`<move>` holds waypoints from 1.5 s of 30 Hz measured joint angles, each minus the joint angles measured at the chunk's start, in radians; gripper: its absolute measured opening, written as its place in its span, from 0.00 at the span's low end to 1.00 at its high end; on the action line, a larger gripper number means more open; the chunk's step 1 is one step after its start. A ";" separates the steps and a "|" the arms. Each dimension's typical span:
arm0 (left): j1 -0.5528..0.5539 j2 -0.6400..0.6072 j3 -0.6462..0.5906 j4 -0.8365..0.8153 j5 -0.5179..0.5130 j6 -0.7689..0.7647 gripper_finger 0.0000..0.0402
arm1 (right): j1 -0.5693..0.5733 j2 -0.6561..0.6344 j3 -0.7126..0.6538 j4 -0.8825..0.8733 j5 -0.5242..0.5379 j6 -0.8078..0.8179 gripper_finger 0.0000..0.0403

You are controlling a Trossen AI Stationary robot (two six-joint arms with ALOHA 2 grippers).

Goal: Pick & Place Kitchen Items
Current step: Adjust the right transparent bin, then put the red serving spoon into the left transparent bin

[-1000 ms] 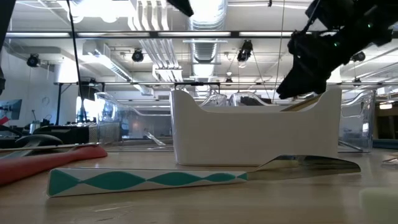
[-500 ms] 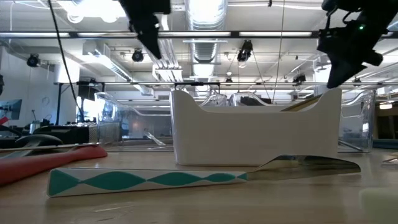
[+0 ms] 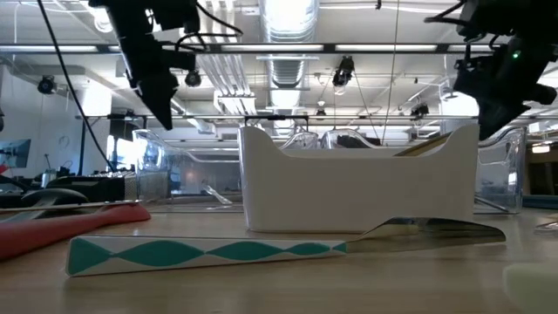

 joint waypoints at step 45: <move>0.056 0.013 -0.141 0.179 0.093 0.136 0.66 | -0.062 0.154 -0.018 0.135 -0.013 -0.029 0.02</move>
